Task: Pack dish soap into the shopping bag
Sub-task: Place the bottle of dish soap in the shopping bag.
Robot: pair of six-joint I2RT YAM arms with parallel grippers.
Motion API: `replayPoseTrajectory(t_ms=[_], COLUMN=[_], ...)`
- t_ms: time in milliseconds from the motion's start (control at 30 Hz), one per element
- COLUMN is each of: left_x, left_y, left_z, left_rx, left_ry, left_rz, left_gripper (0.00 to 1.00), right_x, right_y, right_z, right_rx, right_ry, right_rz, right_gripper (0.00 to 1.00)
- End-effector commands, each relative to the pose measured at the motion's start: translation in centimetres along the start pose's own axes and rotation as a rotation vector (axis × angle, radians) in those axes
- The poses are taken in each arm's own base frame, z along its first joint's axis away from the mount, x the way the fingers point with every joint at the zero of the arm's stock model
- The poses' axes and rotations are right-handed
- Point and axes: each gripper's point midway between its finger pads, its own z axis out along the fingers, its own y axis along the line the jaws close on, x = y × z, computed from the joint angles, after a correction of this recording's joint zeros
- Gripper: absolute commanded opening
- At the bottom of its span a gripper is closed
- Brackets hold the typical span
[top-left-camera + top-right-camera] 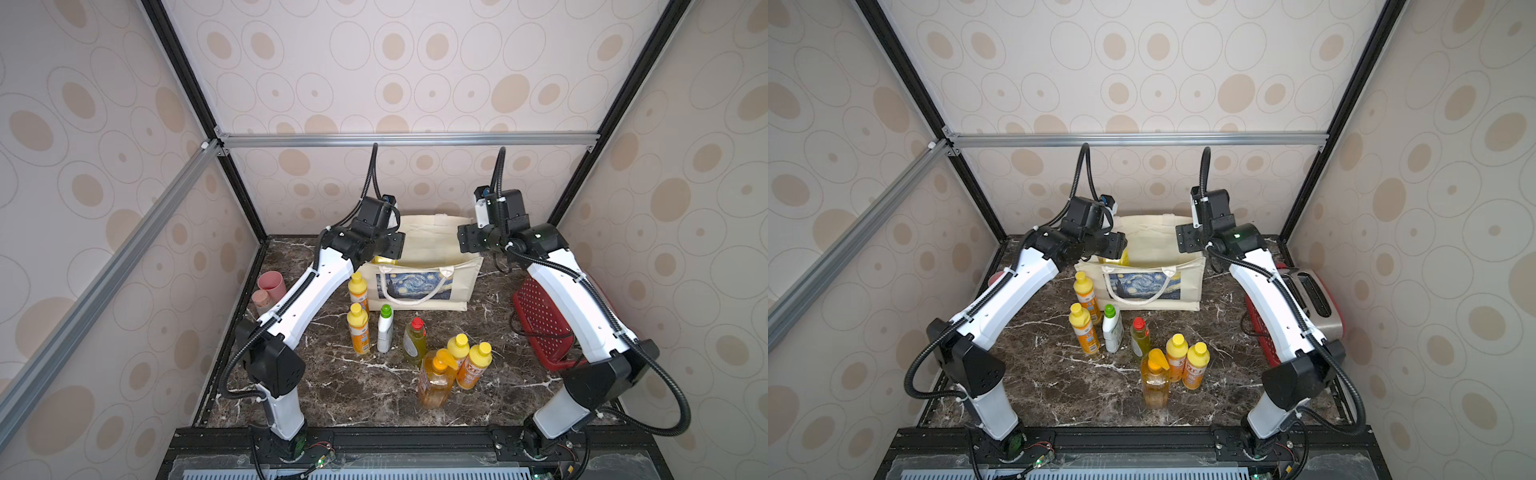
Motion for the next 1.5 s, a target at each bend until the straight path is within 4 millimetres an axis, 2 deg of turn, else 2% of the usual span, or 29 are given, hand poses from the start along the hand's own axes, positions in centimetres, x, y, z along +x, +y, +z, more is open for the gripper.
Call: replayPoseTrajectory(t_ms=[0,100,267,367,567,733,1000,1267,1467], left_x=[-0.8,0.0,0.8,0.6,0.0,-0.7,0.3,0.3,-0.5], left_y=[0.4,0.6,1.8,2.4,2.4,2.2,1.3,1.3,2.0], left_z=[-0.2,1.0,1.5,1.7,2.6,3.5,5.4,6.3,5.3], left_rx=[-0.069,-0.113,-0.203,-0.240,-0.249,-0.244,-0.211,-0.219,-0.263], left_ry=[-0.023,-0.032,-0.054,-0.091,-0.130,-0.163,-0.118,-0.113,-0.135], left_rz=[-0.053,-0.082,-0.090,-0.104,-0.110,-0.114,-0.104,-0.085,-0.063], left_gripper=[0.69,0.71,0.71,0.72,0.75,0.69,0.65,0.40,0.17], right_x=[1.3,1.5,1.5,1.6,1.7,1.6,1.8,2.0,2.1], right_y=[-0.7,-0.6,-1.1,-1.5,-1.7,-1.4,-2.0,-2.2,-2.7], right_z=[0.6,0.7,-0.2,-0.6,-0.8,-1.1,-1.2,-1.0,-1.1], right_rx=[0.048,0.029,0.001,-0.013,-0.040,-0.058,-0.060,-0.063,-0.059], right_ry=[0.062,0.067,0.038,0.030,0.024,0.017,0.016,0.020,0.016], right_rz=[-0.052,-0.053,-0.027,-0.013,0.007,0.008,0.018,0.021,0.029], right_gripper=[0.83,0.76,0.61,0.59,0.56,0.47,0.41,0.33,0.13])
